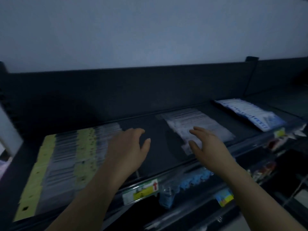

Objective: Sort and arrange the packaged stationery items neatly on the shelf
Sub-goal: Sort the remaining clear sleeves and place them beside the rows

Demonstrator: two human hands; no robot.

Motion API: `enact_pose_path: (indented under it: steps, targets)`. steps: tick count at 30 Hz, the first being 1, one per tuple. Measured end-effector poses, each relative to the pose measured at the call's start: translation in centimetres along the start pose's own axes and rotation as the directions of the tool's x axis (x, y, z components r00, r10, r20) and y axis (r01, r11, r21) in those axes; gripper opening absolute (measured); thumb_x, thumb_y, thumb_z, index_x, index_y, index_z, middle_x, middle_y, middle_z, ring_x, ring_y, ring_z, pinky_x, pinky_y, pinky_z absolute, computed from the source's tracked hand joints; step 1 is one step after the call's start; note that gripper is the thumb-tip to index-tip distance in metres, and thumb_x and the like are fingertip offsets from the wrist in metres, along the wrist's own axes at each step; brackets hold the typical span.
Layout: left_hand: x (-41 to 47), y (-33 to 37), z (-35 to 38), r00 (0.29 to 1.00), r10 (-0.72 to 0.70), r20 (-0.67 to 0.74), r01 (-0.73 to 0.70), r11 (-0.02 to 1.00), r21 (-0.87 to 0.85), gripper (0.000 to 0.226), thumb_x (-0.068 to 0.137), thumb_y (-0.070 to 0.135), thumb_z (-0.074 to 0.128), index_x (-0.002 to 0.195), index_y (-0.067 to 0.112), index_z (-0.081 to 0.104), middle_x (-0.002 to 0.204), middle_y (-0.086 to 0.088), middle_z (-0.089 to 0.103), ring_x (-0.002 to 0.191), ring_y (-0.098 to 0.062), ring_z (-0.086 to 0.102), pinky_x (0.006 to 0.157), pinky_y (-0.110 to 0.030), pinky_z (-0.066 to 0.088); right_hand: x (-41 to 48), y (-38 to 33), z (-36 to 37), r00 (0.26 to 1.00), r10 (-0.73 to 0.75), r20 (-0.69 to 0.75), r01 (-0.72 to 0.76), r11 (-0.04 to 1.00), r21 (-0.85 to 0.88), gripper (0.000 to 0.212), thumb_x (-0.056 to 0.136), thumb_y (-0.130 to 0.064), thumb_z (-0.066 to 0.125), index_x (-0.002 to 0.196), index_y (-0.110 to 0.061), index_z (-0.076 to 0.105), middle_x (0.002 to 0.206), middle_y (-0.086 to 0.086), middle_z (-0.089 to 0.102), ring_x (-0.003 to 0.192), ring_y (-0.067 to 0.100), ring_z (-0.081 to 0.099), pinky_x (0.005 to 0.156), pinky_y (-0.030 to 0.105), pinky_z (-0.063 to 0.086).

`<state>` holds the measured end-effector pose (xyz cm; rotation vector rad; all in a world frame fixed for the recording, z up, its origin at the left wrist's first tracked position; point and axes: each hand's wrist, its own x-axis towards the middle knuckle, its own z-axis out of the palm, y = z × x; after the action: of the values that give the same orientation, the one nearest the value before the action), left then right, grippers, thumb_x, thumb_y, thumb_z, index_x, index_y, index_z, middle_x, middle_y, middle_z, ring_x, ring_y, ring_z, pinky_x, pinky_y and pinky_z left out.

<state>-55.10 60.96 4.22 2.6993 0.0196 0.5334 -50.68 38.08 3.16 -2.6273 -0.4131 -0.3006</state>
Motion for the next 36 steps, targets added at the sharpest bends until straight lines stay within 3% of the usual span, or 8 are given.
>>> enact_pose_path:
  steps: [7,12,19,25,32,36]
  targets:
    - [2.7,8.1,5.1,0.998,0.054,0.028,-0.053,0.998,-0.023,0.041,0.095,0.046,0.045,0.131,0.028,0.053,0.121,0.008,0.061,0.103,-0.014,0.057,0.088,-0.03,0.044,0.7,8.9,-4.8,0.997,0.056,0.054,-0.051,0.996,-0.079,0.046,0.101,-0.032,0.042,0.144,-0.018,0.038,0.154,-0.001,0.031,0.14,0.015,0.027,0.119,0.032,0.015]
    - [5.4,15.4,9.8,0.998,0.024,0.055,-0.019,0.995,-0.096,0.045,0.096,0.044,0.045,0.138,0.027,0.048,0.134,0.009,0.054,0.119,-0.01,0.05,0.096,-0.023,0.036,1.9,16.9,-8.5,0.997,0.047,0.054,-0.042,0.995,-0.092,0.046,0.099,-0.034,0.044,0.143,-0.018,0.041,0.152,-0.001,0.034,0.135,0.014,0.035,0.117,0.035,0.021]
    - [7.4,20.2,15.1,0.999,0.007,0.05,-0.001,0.994,-0.113,0.044,0.095,0.039,0.052,0.134,0.02,0.055,0.127,0.001,0.061,0.115,-0.018,0.055,0.096,-0.03,0.042,3.6,23.6,-10.3,0.996,0.042,0.081,-0.032,0.992,-0.121,0.045,0.1,-0.031,0.043,0.143,-0.017,0.042,0.151,0.0,0.036,0.14,0.013,0.026,0.116,0.029,0.015]
    - [10.6,22.1,17.1,0.993,0.054,0.103,-0.049,0.997,-0.051,0.046,0.097,0.044,0.045,0.138,0.024,0.049,0.132,0.003,0.057,0.118,-0.016,0.052,0.098,-0.031,0.042,6.2,27.8,-9.8,0.998,0.064,0.017,-0.062,0.993,-0.101,0.038,0.098,-0.021,0.046,0.135,-0.011,0.052,0.142,0.01,0.047,0.128,0.028,0.043,0.107,0.035,0.031]
    - [14.3,24.1,19.4,0.981,0.101,0.164,-0.089,0.993,-0.079,0.047,0.095,0.042,0.049,0.137,0.021,0.05,0.133,0.001,0.057,0.117,-0.016,0.054,0.097,-0.029,0.043,10.6,34.8,-9.6,0.959,0.284,-0.013,-0.281,0.943,-0.175,0.054,0.099,-0.04,0.041,0.148,-0.023,0.03,0.157,0.014,0.02,0.144,0.029,0.019,0.115,0.04,0.022]
    - [16.1,25.7,20.8,0.976,0.12,0.181,-0.116,0.993,-0.031,0.045,0.095,0.043,0.047,0.134,0.021,0.052,0.122,0.001,0.06,0.109,-0.015,0.056,0.088,-0.027,0.043,12.9,37.1,-9.6,0.944,0.329,0.026,-0.315,0.922,-0.227,0.061,0.096,-0.052,0.037,0.151,-0.03,0.019,0.16,0.012,0.006,0.147,0.028,0.007,0.117,0.044,0.017]
